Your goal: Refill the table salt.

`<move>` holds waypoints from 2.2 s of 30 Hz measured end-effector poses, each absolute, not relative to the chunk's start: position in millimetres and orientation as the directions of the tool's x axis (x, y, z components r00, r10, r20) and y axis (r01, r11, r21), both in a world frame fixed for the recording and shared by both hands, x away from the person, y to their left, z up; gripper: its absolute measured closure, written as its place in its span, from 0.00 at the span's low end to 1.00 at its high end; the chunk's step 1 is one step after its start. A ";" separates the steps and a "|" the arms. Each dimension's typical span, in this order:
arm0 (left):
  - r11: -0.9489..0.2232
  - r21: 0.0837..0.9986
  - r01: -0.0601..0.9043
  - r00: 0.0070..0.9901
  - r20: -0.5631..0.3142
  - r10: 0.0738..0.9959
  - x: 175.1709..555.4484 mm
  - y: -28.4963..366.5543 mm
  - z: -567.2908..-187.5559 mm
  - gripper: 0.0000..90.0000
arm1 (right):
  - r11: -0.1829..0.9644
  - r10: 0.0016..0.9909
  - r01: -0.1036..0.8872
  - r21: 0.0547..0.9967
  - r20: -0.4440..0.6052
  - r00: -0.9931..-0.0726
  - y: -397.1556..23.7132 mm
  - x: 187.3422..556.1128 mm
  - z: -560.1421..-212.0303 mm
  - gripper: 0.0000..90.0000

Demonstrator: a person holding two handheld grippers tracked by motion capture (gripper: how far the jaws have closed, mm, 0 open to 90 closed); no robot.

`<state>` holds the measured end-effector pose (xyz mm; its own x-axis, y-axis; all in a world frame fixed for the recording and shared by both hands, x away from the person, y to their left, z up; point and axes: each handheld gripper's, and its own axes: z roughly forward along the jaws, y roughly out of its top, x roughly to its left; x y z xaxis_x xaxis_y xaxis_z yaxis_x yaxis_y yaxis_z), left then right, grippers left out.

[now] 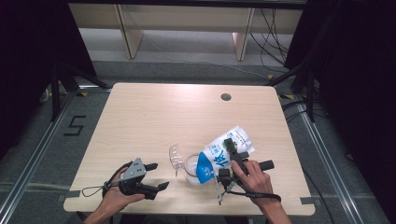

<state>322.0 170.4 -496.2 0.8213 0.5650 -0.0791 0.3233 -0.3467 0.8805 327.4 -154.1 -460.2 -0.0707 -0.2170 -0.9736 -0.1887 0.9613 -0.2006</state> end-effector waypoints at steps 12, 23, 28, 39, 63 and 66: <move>-0.347 0.880 0.323 0.819 -0.077 0.569 321.7 170.4 -496.1 0.21 | 0.968 -0.190 -0.181 -0.174 -0.979 -0.078 -154.8 326.8 -461.9 0.79; -0.350 0.879 0.323 0.818 -0.074 0.570 321.6 170.5 -495.9 0.21 | 0.969 -0.185 -0.182 -0.167 -0.979 -0.083 -154.9 326.8 -461.7 0.79; -0.350 0.879 0.324 0.818 -0.074 0.570 321.6 170.5 -495.9 0.21 | 0.962 -0.207 -0.195 -0.188 -0.975 -0.078 -154.3 327.6 -459.8 0.80; -0.346 0.881 0.322 0.821 -0.078 0.566 321.9 170.4 -496.3 0.21 | 0.970 -0.170 -0.190 -0.153 -0.982 -0.079 -156.0 327.6 -461.7 0.80; -0.347 0.880 0.323 0.819 -0.077 0.568 321.7 170.4 -496.1 0.21 | 0.971 -0.174 -0.183 -0.155 -0.980 -0.095 -155.9 327.3 -461.0 0.81; -0.348 0.880 0.323 0.819 -0.076 0.569 321.9 170.6 -496.0 0.21 | 0.964 -0.200 -0.192 -0.182 -0.976 -0.083 -154.8 327.3 -458.5 0.81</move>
